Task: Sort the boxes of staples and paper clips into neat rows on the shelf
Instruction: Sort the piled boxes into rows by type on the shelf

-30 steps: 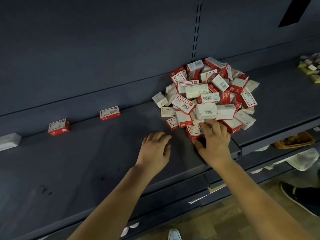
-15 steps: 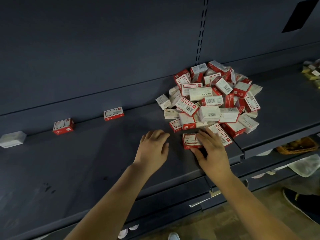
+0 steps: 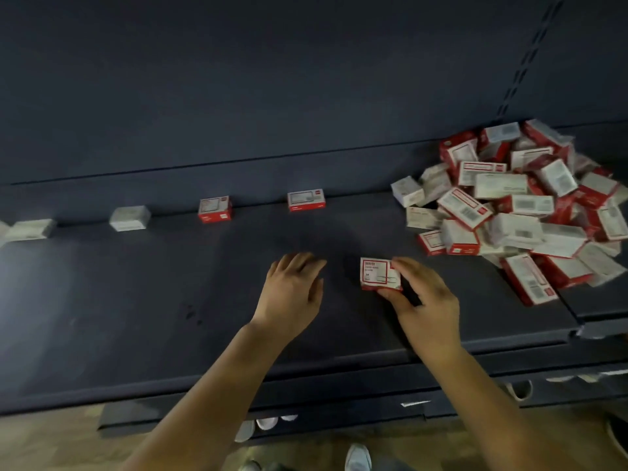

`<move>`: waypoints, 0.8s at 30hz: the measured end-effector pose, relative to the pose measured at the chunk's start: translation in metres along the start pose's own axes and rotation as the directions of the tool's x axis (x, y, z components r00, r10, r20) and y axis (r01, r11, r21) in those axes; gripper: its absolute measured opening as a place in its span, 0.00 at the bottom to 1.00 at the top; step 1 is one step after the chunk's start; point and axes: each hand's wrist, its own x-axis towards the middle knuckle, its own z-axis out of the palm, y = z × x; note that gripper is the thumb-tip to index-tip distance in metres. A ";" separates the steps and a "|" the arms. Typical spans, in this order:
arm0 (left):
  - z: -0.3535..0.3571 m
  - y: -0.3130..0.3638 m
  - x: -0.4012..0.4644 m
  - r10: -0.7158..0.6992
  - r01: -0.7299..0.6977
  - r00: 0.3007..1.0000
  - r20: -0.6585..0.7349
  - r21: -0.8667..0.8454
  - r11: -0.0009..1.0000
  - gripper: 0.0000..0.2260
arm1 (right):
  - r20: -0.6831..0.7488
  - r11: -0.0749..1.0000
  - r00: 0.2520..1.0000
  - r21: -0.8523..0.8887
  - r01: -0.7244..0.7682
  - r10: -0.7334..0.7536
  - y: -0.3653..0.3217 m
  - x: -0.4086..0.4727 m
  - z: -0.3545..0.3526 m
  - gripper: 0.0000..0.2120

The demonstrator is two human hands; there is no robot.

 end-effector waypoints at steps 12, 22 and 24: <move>-0.067 -0.093 -0.042 0.005 -0.011 1.000 -0.029 -0.211 0.977 0.19 | 0.038 0.990 0.995 0.105 0.093 -0.097 -0.089 0.003 0.085 0.19; -0.075 -0.126 -0.042 0.120 -0.126 0.992 -0.039 -0.229 0.965 0.26 | 0.089 0.981 0.979 0.080 0.174 -0.181 -0.121 0.006 0.120 0.19; -0.073 -0.133 -0.040 0.157 -0.173 0.983 -0.093 -0.196 0.965 0.23 | 0.099 0.982 0.979 0.083 0.170 -0.178 -0.122 0.008 0.124 0.19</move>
